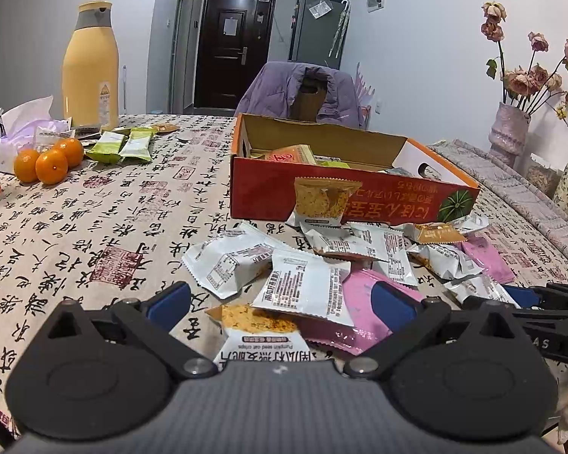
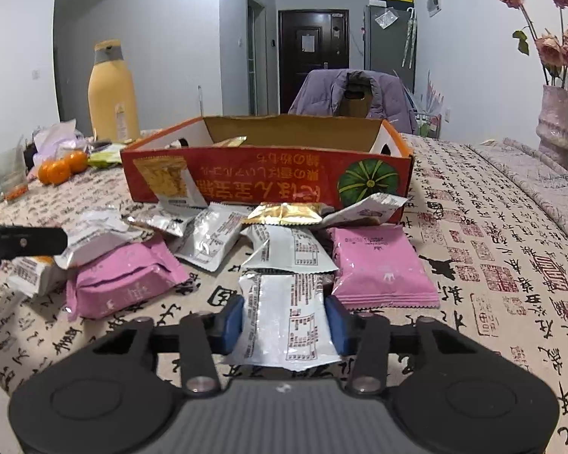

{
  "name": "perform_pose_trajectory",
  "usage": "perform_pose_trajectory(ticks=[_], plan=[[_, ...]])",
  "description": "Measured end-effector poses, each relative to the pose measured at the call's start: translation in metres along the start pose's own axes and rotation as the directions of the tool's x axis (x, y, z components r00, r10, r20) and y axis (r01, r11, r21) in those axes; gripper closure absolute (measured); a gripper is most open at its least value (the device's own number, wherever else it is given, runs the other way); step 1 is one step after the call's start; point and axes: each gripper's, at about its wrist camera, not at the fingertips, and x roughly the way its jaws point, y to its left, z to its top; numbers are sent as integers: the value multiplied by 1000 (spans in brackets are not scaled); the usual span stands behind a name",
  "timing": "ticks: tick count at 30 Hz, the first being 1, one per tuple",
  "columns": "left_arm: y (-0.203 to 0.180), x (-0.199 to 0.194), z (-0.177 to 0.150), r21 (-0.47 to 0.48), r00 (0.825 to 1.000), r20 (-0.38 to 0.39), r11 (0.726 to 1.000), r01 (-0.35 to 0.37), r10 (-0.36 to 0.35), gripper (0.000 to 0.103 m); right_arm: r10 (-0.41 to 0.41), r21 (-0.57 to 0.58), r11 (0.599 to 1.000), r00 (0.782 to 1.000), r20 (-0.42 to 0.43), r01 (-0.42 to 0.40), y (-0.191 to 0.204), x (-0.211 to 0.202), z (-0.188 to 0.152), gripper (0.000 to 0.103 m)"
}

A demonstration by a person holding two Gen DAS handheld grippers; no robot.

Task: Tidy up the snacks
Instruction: 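Move both grippers back to the pile and grasp a white sachet with the right gripper, then grasp the white oat-crisp sachet with the left gripper while the right holds its sachet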

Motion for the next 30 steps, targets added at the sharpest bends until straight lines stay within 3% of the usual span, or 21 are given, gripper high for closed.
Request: perform_pose_trajectory(ticks=[9, 15, 22, 30], plan=[[3, -5, -2, 4, 1000, -15, 1000, -8, 8, 0, 5, -7, 1000, 998, 65, -4, 2, -23, 2, 64], [5, -3, -5, 9, 997, -52, 999, -52, 52, 0, -18, 13, 1000, 993, 118, 17, -3, -37, 4, 64], [11, 9, -9, 17, 986, -117, 993, -116, 117, 0, -27, 34, 999, 993, 117, 23, -8, -41, 1, 63], [7, 16, -5, 34, 984, -135, 993, -111, 115, 8, -23, 37, 999, 993, 113, 19, -8, -41, -1, 63]])
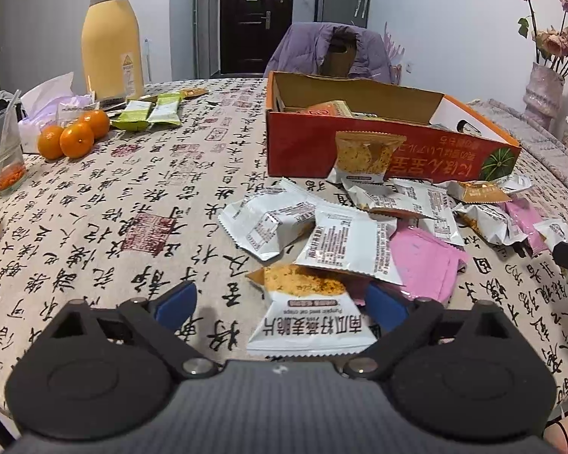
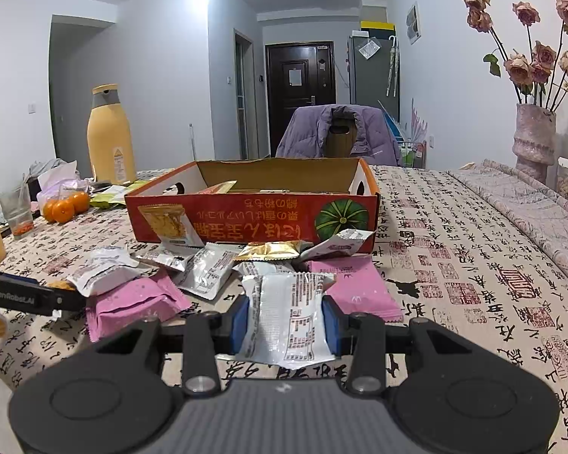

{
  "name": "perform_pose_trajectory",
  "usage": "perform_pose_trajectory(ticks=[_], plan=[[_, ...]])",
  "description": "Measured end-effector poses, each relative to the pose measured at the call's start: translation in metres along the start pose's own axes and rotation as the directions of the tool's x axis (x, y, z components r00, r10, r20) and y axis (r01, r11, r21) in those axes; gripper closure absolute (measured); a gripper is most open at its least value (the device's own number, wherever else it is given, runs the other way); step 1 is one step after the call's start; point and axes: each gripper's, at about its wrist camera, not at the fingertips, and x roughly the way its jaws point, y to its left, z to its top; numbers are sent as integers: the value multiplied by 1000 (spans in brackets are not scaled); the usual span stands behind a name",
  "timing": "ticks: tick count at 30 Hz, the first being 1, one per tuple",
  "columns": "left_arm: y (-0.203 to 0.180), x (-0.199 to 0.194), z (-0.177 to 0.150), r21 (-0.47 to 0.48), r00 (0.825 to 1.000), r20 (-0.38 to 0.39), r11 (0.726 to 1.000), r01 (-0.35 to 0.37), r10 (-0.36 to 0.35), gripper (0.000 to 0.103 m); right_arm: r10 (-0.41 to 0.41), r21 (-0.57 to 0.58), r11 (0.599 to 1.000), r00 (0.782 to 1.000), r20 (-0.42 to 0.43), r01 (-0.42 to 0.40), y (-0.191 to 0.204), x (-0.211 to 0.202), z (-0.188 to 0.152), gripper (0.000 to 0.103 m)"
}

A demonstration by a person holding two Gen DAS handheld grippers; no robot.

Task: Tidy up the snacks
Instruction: 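Grasp the white oat-crisp sachet with the left gripper while the right holds its sachet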

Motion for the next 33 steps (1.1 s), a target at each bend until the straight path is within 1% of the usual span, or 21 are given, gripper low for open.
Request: perform_pose_trajectory(ticks=[1, 2, 3, 5, 6, 9, 11, 13, 18, 24, 33], plan=[[-1, 1, 1, -1, 1000, -5, 1000, 3, -3, 12, 2, 0, 1000, 1000, -3, -2, 0, 0, 0, 63], [-1, 2, 1, -3, 1000, -11, 1000, 8, -8, 18, 5, 0, 1000, 1000, -5, -5, 0, 1, -1, 63], [-2, 3, 1, -6, 1000, -18, 1000, 11, -11, 22, 6, 0, 1000, 1000, -6, -6, 0, 1, -1, 63], [-2, 5, 1, -15, 999, -29, 1000, 19, -19, 32, 10, -2, 1000, 1000, -10, -10, 1, 1, -2, 63], [-1, 5, 1, -22, 999, -30, 1000, 18, -18, 33, 11, -2, 1000, 1000, -11, -11, 1, 2, -2, 63], [1, 5, 0, -33, 999, -29, 999, 15, -16, 42, 14, -2, 1000, 1000, -13, -14, 1, 3, -2, 63], [3, 5, -1, -33, 1000, -27, 999, 12, -13, 50, 16, -3, 1000, 1000, -14, -16, 1, 3, -2, 63], [3, 3, -1, -26, 1000, -23, 999, 18, -19, 55, 18, -4, 1000, 1000, -16, -19, 2, 3, -3, 63], [2, -2, -4, 4, 1000, -6, 1000, 18, -18, 57, 24, -11, 1000, 999, -21, -24, 3, 4, -3, 63], [1, -11, -2, 12, 999, 27, 1000, 21, -21, 58, 26, -16, 1000, 1000, -14, -26, 5, 2, -3, 63], [5, -35, 8, 12, 992, 119, 1000, 28, -29, 58, 21, -15, 1000, 1000, 2, -21, 5, -2, -1, 63]])
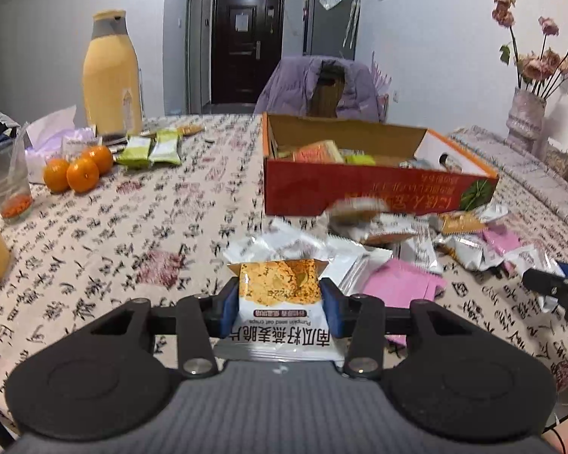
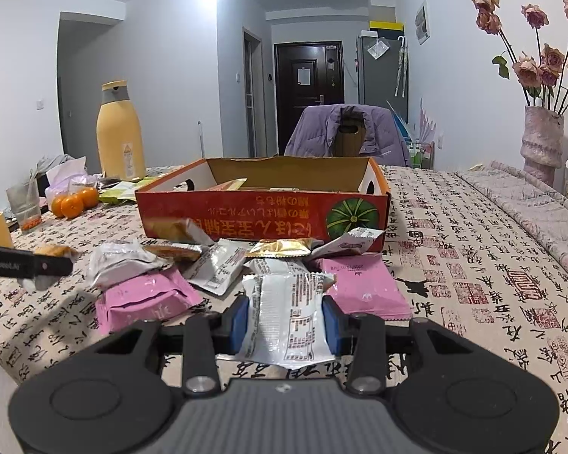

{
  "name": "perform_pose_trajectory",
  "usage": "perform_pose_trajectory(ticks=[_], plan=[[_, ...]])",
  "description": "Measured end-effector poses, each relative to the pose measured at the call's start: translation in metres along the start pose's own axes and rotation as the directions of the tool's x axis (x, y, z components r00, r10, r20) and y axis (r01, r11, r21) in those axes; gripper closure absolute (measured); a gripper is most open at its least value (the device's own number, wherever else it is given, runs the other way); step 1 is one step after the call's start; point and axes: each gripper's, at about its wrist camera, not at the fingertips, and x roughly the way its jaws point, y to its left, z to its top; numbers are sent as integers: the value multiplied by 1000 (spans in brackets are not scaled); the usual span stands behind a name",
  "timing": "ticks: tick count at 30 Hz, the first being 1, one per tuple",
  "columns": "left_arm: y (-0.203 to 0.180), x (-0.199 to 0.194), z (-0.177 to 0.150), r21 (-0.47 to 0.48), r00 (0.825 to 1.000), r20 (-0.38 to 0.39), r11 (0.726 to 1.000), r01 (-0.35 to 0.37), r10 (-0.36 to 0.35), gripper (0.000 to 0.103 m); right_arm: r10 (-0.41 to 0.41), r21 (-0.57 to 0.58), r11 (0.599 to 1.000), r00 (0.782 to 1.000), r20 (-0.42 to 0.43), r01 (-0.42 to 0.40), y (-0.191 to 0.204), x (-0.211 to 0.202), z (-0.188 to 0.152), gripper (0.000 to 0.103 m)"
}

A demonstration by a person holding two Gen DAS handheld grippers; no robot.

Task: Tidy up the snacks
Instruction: 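Grasp the white oat-crisp sachet with the left gripper while the right holds its sachet, then carry both sachets into the cardboard box and open both grippers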

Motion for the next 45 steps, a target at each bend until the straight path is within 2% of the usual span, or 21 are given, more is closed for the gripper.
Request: perform_pose_trajectory(ticks=[16, 25, 31, 38, 45], plan=[[-22, 1, 31, 27, 995, 89, 999, 46, -48, 58, 0, -11, 1000, 999, 48, 1, 1, 10, 18, 63], [-40, 23, 71, 42, 989, 132, 997, 64, -69, 58, 2, -51, 999, 990, 139, 5, 3, 28, 59, 63], [-51, 43, 99, 65, 987, 149, 997, 52, -61, 58, 12, -65, 998, 985, 171, -1, 1, 52, 93, 63], [-65, 80, 133, 89, 991, 128, 996, 22, -34, 58, 19, -80, 997, 991, 130, -8, -3, 96, 126, 63], [-69, 127, 159, 89, 998, 68, 996, -19, 13, 58, -24, -73, 997, 998, 52, 28, -8, 149, 148, 63]])
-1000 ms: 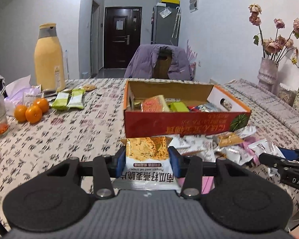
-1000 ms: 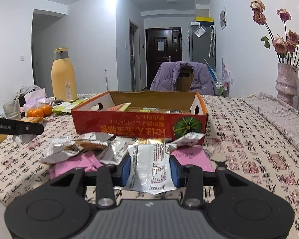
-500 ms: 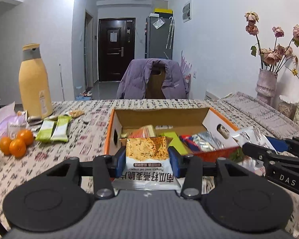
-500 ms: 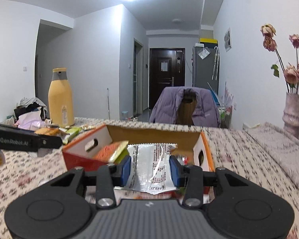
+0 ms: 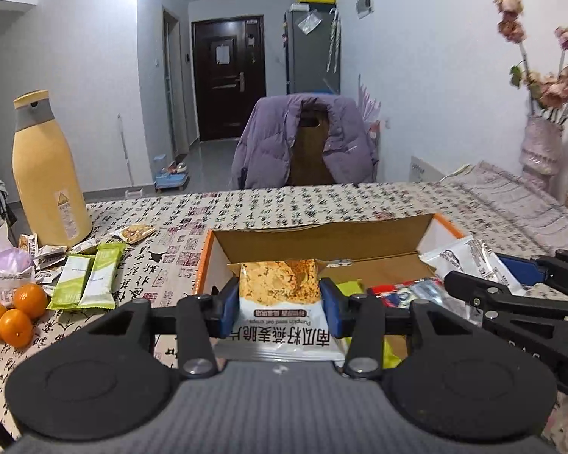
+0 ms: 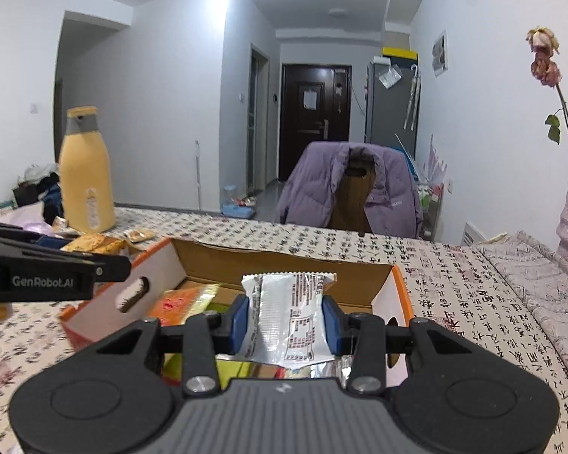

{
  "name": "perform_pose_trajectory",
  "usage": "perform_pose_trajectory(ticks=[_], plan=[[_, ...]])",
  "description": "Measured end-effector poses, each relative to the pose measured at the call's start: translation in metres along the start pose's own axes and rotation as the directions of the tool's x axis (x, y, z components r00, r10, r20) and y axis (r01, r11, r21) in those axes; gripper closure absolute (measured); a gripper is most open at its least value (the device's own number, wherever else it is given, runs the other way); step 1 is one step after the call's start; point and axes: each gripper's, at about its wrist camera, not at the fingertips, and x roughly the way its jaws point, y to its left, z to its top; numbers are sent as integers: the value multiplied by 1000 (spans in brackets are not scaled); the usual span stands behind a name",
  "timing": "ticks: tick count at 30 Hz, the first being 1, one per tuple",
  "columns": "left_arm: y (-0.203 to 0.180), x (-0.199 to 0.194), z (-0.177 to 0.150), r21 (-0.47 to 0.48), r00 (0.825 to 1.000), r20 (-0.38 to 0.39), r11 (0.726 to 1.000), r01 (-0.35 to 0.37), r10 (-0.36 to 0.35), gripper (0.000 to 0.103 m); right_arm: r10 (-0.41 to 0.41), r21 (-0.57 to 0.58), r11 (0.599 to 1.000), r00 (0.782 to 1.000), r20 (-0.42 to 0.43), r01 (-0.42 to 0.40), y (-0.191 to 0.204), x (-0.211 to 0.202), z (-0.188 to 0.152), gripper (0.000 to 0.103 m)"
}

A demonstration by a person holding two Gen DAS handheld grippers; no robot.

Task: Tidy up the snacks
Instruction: 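Carry both sachets into the cardboard box and open both grippers, then withdraw both grippers from the box back over the snack pile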

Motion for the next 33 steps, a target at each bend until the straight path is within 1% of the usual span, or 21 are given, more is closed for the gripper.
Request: perform_pose_trajectory(ticks=[4, 9, 12, 15, 16, 17, 18, 19, 20, 21, 22, 23, 24, 25, 29, 33], plan=[[1, 28, 5, -7, 999, -49, 1000, -21, 20, 58, -15, 12, 1000, 998, -54, 15, -1, 30, 6, 63], [0, 56, 1, -8, 995, -94, 999, -41, 40, 58, -49, 16, 999, 990, -130, 52, -5, 63, 3, 63], [-1, 66, -5, -5, 993, -116, 999, -37, 36, 58, -64, 18, 997, 984, -167, 69, -6, 76, -3, 63], [-1, 70, -11, -7, 991, -129, 1000, -22, 21, 57, -60, 29, 997, 981, -185, 66, -10, 80, -9, 61], [0, 69, -12, -11, 992, -127, 1000, -17, 15, 55, -51, 37, 998, 981, -187, 59, -12, 79, -10, 59], [1, 68, -13, -19, 992, -123, 1000, -7, 4, 45, -47, 42, 998, 982, -185, 55, -13, 77, -11, 58], [3, 67, -12, -28, 993, -117, 1000, 1, -4, 36, -39, 47, 998, 982, -183, 49, -14, 74, -11, 48], [5, 65, -13, -44, 994, -105, 999, 5, -10, 15, -37, 54, 997, 983, -182, 47, -15, 72, -12, 29], [6, 61, -13, -56, 996, -85, 998, 5, -10, 3, -37, 59, 997, 983, -179, 49, -16, 69, -12, 18], [7, 57, -13, -62, 998, -63, 998, 5, -8, 1, -42, 58, 997, 984, -173, 53, -17, 65, -13, 7], [8, 54, -13, -62, 999, -50, 998, 6, -9, 0, -45, 54, 997, 985, -164, 55, -17, 61, -13, 4], [8, 52, -14, -62, 999, -44, 998, 9, -12, 0, -47, 51, 997, 986, -160, 55, -17, 58, -13, 4], [8, 51, -13, -64, 999, -43, 998, 11, -14, 0, -48, 50, 997, 986, -159, 57, -18, 55, -13, 1], [8, 49, -13, -64, 999, -44, 998, 11, -14, 0, -50, 51, 997, 986, -156, 59, -19, 52, -14, 0], [7, 43, -14, -63, 999, -35, 998, 10, -13, 0, -53, 65, 996, 989, -135, 62, -21, 41, -15, 0], [8, 30, -16, -71, 1000, -14, 997, 26, -27, 0, -53, 72, 996, 992, -119, 62, -24, 30, -13, 0]])
